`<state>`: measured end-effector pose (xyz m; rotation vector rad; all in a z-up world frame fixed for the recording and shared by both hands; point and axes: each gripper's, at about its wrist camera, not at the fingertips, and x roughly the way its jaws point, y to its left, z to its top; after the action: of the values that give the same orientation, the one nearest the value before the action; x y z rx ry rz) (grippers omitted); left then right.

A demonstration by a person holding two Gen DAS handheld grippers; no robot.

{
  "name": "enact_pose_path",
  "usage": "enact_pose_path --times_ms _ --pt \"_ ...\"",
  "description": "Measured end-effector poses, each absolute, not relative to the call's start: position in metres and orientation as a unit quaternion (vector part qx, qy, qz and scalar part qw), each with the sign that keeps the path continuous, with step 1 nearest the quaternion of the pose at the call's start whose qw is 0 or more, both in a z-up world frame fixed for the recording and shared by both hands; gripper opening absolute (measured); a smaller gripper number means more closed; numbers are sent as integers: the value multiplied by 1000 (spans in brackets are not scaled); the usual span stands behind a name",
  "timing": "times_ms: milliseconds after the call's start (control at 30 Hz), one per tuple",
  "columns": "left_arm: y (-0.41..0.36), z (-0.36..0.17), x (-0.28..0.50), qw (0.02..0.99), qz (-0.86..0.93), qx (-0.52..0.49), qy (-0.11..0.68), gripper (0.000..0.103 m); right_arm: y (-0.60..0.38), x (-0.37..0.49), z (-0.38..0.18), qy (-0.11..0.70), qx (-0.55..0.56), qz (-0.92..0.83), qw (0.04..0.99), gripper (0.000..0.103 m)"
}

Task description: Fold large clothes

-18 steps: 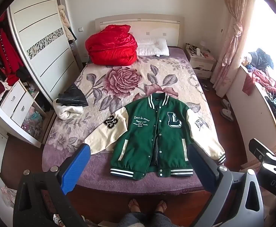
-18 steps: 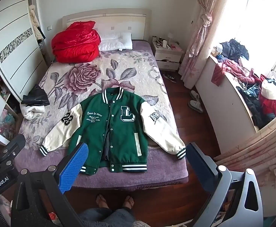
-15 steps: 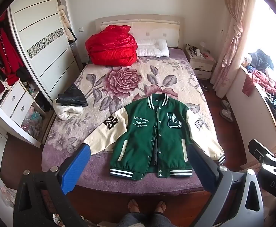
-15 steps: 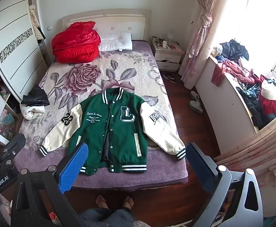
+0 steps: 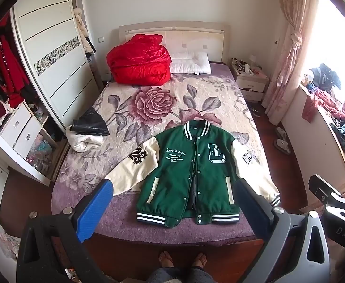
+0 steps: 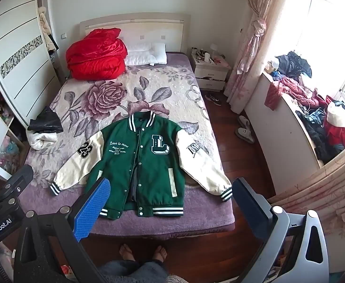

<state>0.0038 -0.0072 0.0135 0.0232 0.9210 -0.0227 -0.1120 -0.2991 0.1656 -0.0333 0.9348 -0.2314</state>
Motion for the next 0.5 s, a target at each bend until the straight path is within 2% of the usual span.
enact_pose_path --times_ms 233,500 --pt "-5 18 7 897 -12 10 442 103 -291 -102 190 448 -15 -109 887 103" --pt "-5 20 10 898 -11 12 440 103 -291 -106 185 446 -16 -109 888 103"
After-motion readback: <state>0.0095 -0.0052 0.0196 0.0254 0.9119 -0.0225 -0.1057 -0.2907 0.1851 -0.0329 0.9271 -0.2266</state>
